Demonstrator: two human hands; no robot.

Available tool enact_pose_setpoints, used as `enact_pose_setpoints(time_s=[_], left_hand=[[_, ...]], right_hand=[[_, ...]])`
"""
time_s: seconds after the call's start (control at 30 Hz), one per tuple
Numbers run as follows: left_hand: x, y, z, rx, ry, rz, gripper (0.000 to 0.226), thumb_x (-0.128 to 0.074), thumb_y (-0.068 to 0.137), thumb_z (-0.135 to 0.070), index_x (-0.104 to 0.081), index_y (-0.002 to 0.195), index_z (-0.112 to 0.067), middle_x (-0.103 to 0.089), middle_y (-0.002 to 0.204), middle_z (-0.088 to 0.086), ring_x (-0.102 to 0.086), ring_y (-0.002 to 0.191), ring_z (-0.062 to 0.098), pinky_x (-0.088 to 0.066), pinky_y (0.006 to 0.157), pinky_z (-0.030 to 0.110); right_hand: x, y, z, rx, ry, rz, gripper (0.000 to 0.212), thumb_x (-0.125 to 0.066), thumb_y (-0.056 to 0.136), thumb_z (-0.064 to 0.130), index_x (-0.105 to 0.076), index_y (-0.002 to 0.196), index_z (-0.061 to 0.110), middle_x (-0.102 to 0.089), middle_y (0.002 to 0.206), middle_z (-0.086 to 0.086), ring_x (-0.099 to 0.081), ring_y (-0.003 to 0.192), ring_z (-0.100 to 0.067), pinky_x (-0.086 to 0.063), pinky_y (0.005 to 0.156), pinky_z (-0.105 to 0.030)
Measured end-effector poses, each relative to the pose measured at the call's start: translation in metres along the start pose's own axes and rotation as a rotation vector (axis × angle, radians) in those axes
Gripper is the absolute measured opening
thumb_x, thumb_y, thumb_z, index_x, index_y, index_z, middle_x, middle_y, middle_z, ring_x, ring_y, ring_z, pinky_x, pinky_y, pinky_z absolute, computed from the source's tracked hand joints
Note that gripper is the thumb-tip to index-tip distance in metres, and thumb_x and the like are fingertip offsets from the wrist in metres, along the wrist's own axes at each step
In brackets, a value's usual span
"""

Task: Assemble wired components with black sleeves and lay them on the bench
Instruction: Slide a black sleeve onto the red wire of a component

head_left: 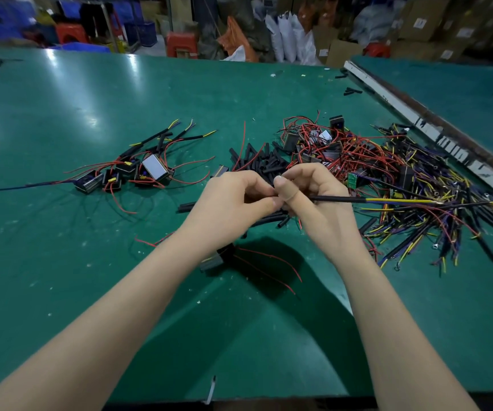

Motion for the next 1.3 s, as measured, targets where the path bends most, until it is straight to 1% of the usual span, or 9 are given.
enact_pose_setpoints(time_s=[0.13,0.3,0.4,0.5,0.6,0.77,0.83,0.97,1.3], left_hand=[[-0.002,-0.001,0.001,0.024,-0.032,0.003,0.013,-0.059,0.092,-0.027,-0.071,0.087,-0.024,-0.068,0.074,-0.008,-0.054,0.065,-0.001,-0.045,0.066,0.021],[0.0,-0.009,0.017,0.193,-0.423,-0.003,0.013,-0.061,0.091,-0.011,-0.068,0.095,-0.021,-0.061,0.07,-0.013,-0.054,0.059,-0.004,-0.044,0.055,0.009],[0.006,-0.011,0.028,0.305,-0.383,0.166,0.014,-0.058,0.093,-0.014,-0.071,0.094,-0.02,-0.069,0.074,-0.012,-0.054,0.063,0.0,-0.041,0.06,0.012],[0.013,-0.013,0.031,0.291,-0.229,0.396,0.02,-0.055,0.094,-0.024,-0.074,0.089,-0.019,-0.074,0.087,-0.003,-0.06,0.073,0.002,-0.046,0.075,0.02],[0.022,-0.012,0.03,0.246,-0.221,0.472,0.022,-0.058,0.091,-0.029,-0.074,0.087,-0.015,-0.074,0.087,0.003,-0.063,0.078,0.005,-0.049,0.079,0.023],[0.027,-0.01,0.034,0.101,-0.076,0.308,0.015,-0.061,0.088,-0.029,-0.072,0.081,-0.021,-0.071,0.073,-0.001,-0.056,0.064,0.004,-0.047,0.065,0.023],[0.027,-0.01,0.038,0.082,-0.035,0.252,0.011,-0.063,0.085,-0.036,-0.07,0.082,-0.028,-0.072,0.076,-0.008,-0.058,0.066,0.001,-0.048,0.07,0.022],[0.035,-0.012,0.045,0.055,0.264,0.405,0.011,-0.058,0.087,-0.043,-0.068,0.089,-0.038,-0.069,0.086,-0.019,-0.06,0.078,-0.007,-0.044,0.078,0.014],[0.026,-0.013,0.035,-0.04,0.013,0.17,0.008,-0.059,0.091,-0.028,-0.062,0.085,-0.024,-0.068,0.081,-0.01,-0.06,0.076,0.005,-0.048,0.078,0.028]], right_hand=[[0.002,0.003,-0.005,-0.228,0.098,-0.117,0.018,-0.062,0.091,0.03,-0.058,0.084,0.014,-0.062,0.065,0.003,-0.058,0.054,-0.004,-0.044,0.047,-0.018],[0.004,0.002,-0.003,-0.241,0.33,-0.034,0.019,-0.073,0.076,0.027,-0.061,0.082,0.013,-0.069,0.07,-0.002,-0.061,0.058,-0.01,-0.043,0.049,-0.017],[0.003,0.002,-0.002,-0.257,0.411,0.0,0.028,-0.074,0.066,0.031,-0.06,0.084,0.015,-0.071,0.072,-0.003,-0.063,0.059,-0.011,-0.045,0.051,-0.017],[0.0,0.001,-0.002,-0.257,0.444,0.02,0.028,-0.074,0.063,0.029,-0.06,0.083,0.015,-0.07,0.073,-0.004,-0.062,0.059,-0.011,-0.047,0.051,-0.017],[-0.002,0.001,-0.001,-0.291,0.481,0.031,0.033,-0.074,0.06,0.03,-0.059,0.085,0.014,-0.069,0.073,-0.005,-0.063,0.058,-0.011,-0.047,0.05,-0.016],[-0.005,-0.002,-0.001,-0.344,0.518,0.116,0.036,-0.076,0.059,0.02,-0.058,0.09,0.013,-0.07,0.077,-0.003,-0.068,0.063,-0.014,-0.048,0.049,-0.017],[-0.006,-0.002,0.0,-0.345,0.518,0.11,0.034,-0.076,0.059,0.016,-0.059,0.089,0.014,-0.069,0.075,0.0,-0.068,0.063,-0.014,-0.047,0.049,-0.017],[-0.002,0.0,-0.001,-0.347,0.545,0.086,0.03,-0.073,0.063,0.011,-0.059,0.089,0.015,-0.069,0.071,0.003,-0.066,0.061,-0.01,-0.048,0.051,-0.016],[-0.004,-0.001,-0.008,-0.303,0.363,0.098,0.024,-0.075,0.072,0.007,-0.062,0.088,0.019,-0.069,0.077,0.001,-0.061,0.068,-0.01,-0.046,0.055,-0.018]])
Point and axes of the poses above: each hand's wrist, its own y-axis towards the middle knuckle, its own x-axis out of the back of the hand, z = x × y, the point moved 2 cm from there along y, towards the middle knuckle
